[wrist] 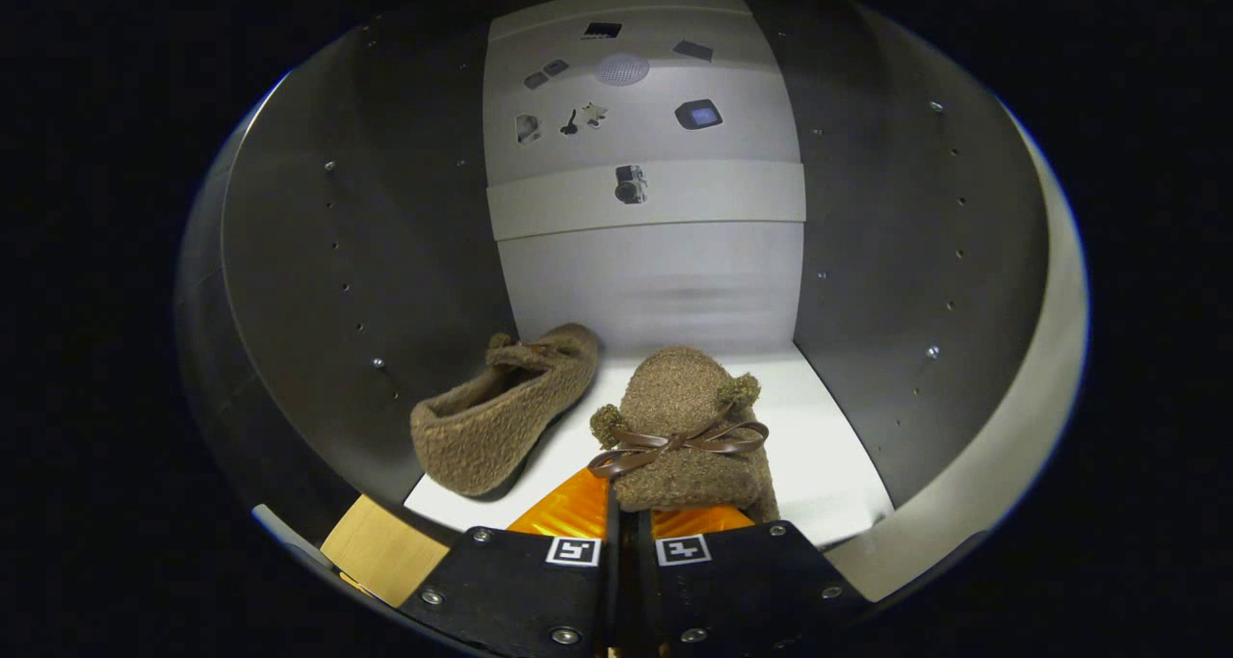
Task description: Open the shoe cabinet door, grab the shoes and put them into the shoe cabinet, then close the shoe cabinet door.
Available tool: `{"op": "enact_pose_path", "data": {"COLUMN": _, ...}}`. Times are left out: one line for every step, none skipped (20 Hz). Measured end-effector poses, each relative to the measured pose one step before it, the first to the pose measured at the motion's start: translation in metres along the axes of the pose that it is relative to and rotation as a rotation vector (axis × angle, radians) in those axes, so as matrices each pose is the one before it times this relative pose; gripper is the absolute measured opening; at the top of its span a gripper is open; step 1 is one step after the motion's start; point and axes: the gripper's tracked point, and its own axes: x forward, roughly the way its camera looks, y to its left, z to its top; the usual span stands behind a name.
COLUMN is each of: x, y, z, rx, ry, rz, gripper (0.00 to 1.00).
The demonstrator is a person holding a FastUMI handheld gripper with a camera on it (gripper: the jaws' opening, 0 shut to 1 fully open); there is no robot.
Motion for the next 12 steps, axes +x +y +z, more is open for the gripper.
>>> {"op": "enact_pose_path", "data": {"x": 0.00704, "y": -0.0013, "z": 0.00424, "rx": -0.0016, "ry": 0.00438, "rz": -0.00116, "gripper": 0.07}}
{"op": "enact_pose_path", "data": {"x": 0.00619, "y": -0.0017, "z": 0.00397, "rx": -0.00397, "ry": 0.00287, "rz": -0.00105, "gripper": 0.07}}
{"op": "enact_pose_path", "data": {"x": 0.00833, "y": -0.00185, "z": 0.00469, "rx": -0.0014, "ry": 0.005, "rz": 0.00158, "gripper": 0.07}}
{"op": "enact_pose_path", "data": {"x": 0.00716, "y": -0.002, "z": 0.00302, "rx": -0.0007, "ry": 0.00628, "rz": -0.00116, "gripper": 0.07}}
{"op": "enact_pose_path", "data": {"x": 0.00608, "y": -0.00193, "z": 0.00327, "rx": 0.00304, "ry": 0.00618, "rz": -0.00146, "gripper": 0.07}}
{"op": "enact_pose_path", "data": {"x": 0.00754, "y": -0.00154, "z": 0.00355, "rx": 0.00493, "ry": 0.00483, "rz": -0.00107, "gripper": 0.07}}
{"op": "enact_pose_path", "data": {"x": 0.00629, "y": -0.00183, "z": 0.00397, "rx": 0.00853, "ry": 0.00234, "rz": -0.00113, "gripper": 0.07}}
{"op": "enact_pose_path", "data": {"x": 0.00794, "y": -0.00115, "z": 0.00357, "rx": 0.0088, "ry": 0.00221, "rz": -0.00022, "gripper": 0.07}}
{"op": "enact_pose_path", "data": {"x": 0.00802, "y": -0.00127, "z": 0.00334, "rx": 0.00743, "ry": 0.00479, "rz": -0.00365, "gripper": 0.07}}
{"op": "enact_pose_path", "data": {"x": 0.00804, "y": -0.00247, "z": 0.0023, "rx": 0.00557, "ry": 0.00593, "rz": -0.00846, "gripper": 0.07}}
{"op": "enact_pose_path", "data": {"x": 0.00687, "y": -0.00157, "z": 0.0028, "rx": -0.00017, "ry": 0.00426, "rz": -0.00655, "gripper": 0.07}}
{"op": "enact_pose_path", "data": {"x": 0.00675, "y": -0.00112, "z": 0.00224, "rx": -0.00676, "ry": 0.00448, "rz": -0.00479, "gripper": 0.07}}
